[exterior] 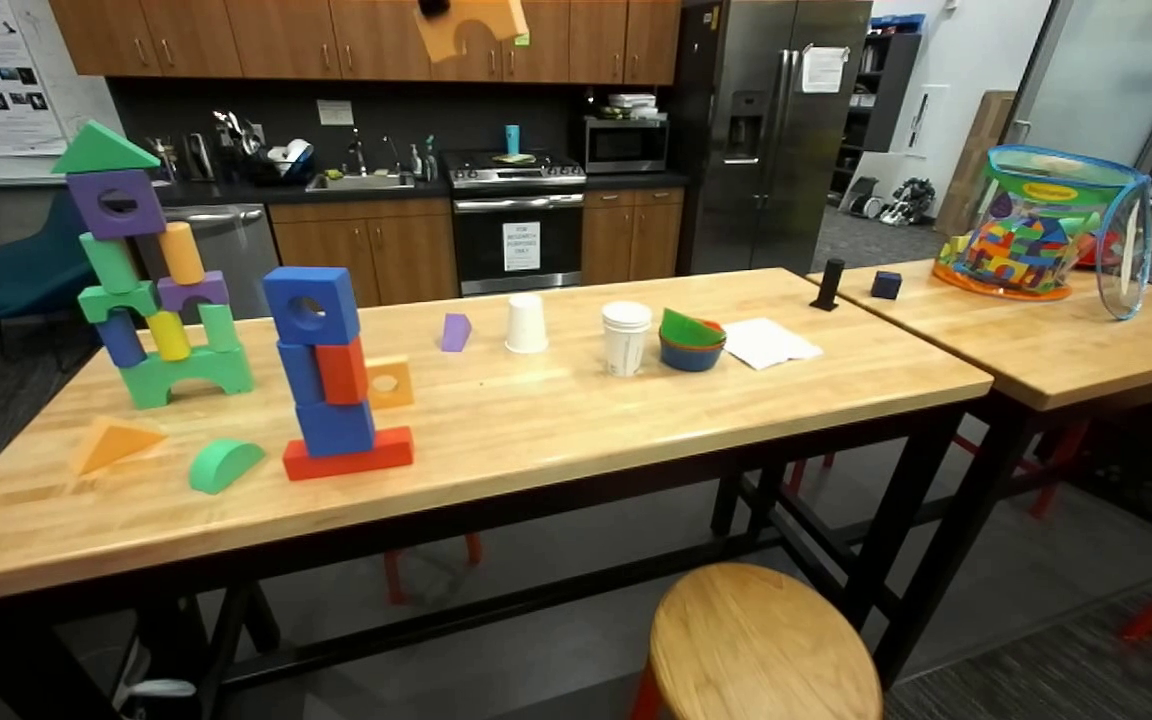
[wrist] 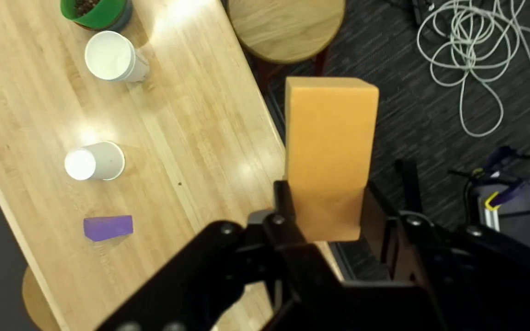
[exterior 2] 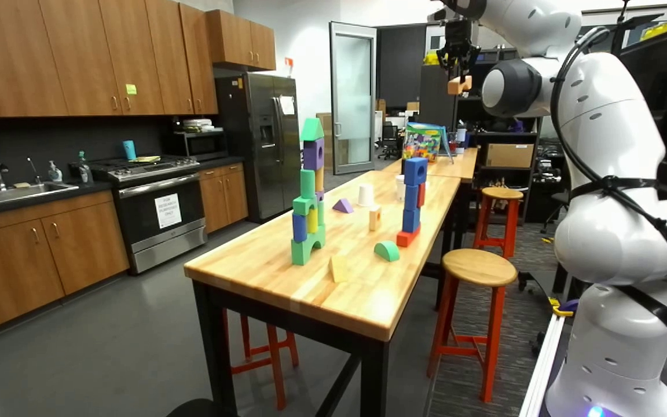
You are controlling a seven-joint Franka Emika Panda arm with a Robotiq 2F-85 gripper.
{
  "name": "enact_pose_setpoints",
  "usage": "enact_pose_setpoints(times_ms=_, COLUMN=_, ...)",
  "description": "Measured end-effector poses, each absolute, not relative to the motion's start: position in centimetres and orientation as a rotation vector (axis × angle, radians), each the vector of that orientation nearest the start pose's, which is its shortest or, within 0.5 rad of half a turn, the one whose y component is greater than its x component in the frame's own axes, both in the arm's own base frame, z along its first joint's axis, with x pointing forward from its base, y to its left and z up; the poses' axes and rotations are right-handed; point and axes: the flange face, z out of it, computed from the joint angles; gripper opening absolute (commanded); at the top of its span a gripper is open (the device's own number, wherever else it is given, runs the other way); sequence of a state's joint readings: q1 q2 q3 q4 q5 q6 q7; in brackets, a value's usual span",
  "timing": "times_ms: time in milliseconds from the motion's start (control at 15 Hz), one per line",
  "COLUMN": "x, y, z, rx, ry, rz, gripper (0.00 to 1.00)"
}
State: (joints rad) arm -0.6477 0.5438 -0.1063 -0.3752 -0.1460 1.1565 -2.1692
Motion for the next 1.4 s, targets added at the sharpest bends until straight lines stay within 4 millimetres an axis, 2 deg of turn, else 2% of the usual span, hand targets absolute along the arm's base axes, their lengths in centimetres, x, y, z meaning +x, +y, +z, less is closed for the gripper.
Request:
enact_pose_setpoints(times_ms=133, x=44.3, y=-40.2, z=77.7, rx=-2.684, ry=-2.065, rz=0.220, gripper=0.40)
enact_pose_setpoints(times_ms=400, x=44.2, y=-40.3, z=77.6, rx=-2.699, ry=-2.044, rz=0.215, gripper=0.40)
enact_pose_setpoints(times_ms=467, x=44.2, y=-40.3, z=77.6, rx=-2.699, ry=-2.042, rz=0.215, gripper=0.15)
enact_pose_setpoints(times_ms=800, x=44.4, y=-40.1, z=76.8, rx=-2.686, ry=-1.988, rz=0.190, gripper=0.15)
enact_pose_setpoints(times_ms=1133, x=44.9, y=-37.7, z=74.4, rx=-2.699, ry=-1.630, rz=0.038, gripper=0.15)
enact_pose_setpoints(times_ms=1400, x=45.9, y=-35.8, z=73.3, rx=-2.686, ry=-1.383, rz=-0.100, gripper=0.15)
